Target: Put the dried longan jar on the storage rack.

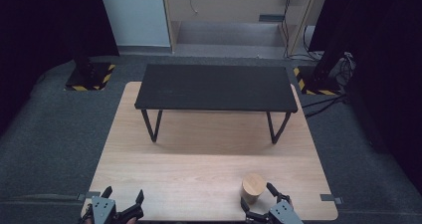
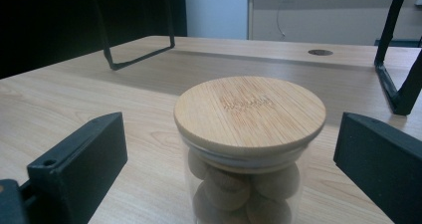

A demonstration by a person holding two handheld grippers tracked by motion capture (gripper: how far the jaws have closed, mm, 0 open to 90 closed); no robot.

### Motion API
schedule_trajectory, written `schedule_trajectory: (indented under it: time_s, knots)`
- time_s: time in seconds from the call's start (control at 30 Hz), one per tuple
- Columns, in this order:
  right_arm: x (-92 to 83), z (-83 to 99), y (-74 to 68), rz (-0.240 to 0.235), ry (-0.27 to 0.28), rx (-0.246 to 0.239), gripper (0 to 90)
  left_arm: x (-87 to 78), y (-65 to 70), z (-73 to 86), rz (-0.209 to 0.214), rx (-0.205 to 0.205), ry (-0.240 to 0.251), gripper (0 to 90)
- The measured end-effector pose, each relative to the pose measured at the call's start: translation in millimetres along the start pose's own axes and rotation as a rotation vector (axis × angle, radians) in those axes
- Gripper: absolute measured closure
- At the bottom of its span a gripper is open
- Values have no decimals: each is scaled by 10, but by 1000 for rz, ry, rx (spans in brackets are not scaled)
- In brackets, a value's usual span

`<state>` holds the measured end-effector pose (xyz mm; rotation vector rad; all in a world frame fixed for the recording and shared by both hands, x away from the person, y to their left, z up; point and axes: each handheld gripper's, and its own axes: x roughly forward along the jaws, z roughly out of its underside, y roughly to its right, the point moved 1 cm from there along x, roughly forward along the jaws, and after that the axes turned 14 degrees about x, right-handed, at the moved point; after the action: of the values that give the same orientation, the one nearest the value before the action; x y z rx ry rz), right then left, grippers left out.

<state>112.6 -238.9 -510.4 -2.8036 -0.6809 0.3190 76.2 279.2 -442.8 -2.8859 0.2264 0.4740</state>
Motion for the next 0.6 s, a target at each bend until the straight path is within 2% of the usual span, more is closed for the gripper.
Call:
schedule_trajectory:
  time_s: [0.6]
  knots:
    - [195, -5, -22, 26, -13, 10, 9, -9, -16, 18, -1, -5, 4, 7]
